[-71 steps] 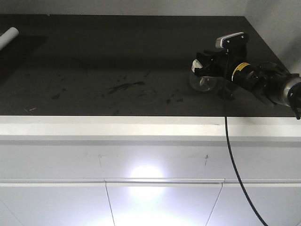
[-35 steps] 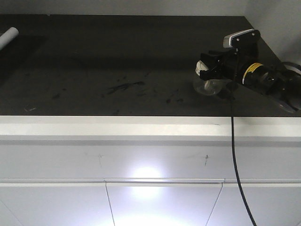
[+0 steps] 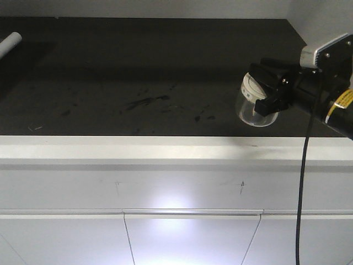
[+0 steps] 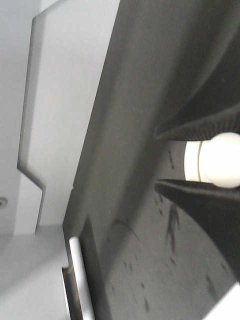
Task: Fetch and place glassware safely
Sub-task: 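Lift the jar with the right gripper and pull it toward the robot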
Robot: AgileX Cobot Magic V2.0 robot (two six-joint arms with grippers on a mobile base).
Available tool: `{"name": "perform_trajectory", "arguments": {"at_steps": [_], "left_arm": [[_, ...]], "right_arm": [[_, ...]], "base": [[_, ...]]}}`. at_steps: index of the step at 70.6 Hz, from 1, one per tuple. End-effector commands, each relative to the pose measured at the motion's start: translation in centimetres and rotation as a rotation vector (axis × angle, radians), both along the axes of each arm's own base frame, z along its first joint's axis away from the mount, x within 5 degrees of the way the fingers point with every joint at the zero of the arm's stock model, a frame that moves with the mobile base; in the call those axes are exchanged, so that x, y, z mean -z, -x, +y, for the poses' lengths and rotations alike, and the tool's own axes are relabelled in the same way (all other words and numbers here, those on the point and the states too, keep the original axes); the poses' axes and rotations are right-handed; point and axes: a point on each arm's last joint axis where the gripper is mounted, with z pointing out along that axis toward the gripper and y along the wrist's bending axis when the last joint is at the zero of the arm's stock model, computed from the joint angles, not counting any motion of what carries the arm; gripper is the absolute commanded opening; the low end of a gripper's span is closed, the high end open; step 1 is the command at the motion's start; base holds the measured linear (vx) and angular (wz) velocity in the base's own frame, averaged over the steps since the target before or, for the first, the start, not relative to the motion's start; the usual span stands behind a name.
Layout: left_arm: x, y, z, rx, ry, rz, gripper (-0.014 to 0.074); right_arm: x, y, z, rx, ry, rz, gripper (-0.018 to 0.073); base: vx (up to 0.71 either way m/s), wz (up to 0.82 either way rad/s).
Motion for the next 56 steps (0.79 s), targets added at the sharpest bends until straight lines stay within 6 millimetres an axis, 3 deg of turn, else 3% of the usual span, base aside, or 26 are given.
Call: {"name": "perform_trajectory", "arguments": {"at_steps": [1,28,56], "left_arm": [[-1.5,-0.1,-0.1,0.009,0.018,-0.095,-0.0007],[-1.5,-0.1,-0.1,0.009,0.018,-0.095,-0.0007],[-1.5,-0.1,-0.1,0.009,0.018,-0.095,-0.0007]], "right_arm": [[-2.4,2.6,1.1,-0.067,-0.050,-0.108,-0.0003],[-0.9,9.4,7.5,-0.343,-0.051,-0.057,-0.0003],[-0.6,13.1,12.0,-0.572,-0.036,-0.038,-0.0003]], "base": [[0.00,0.00],[0.00,0.00],[0.00,0.00]]}}
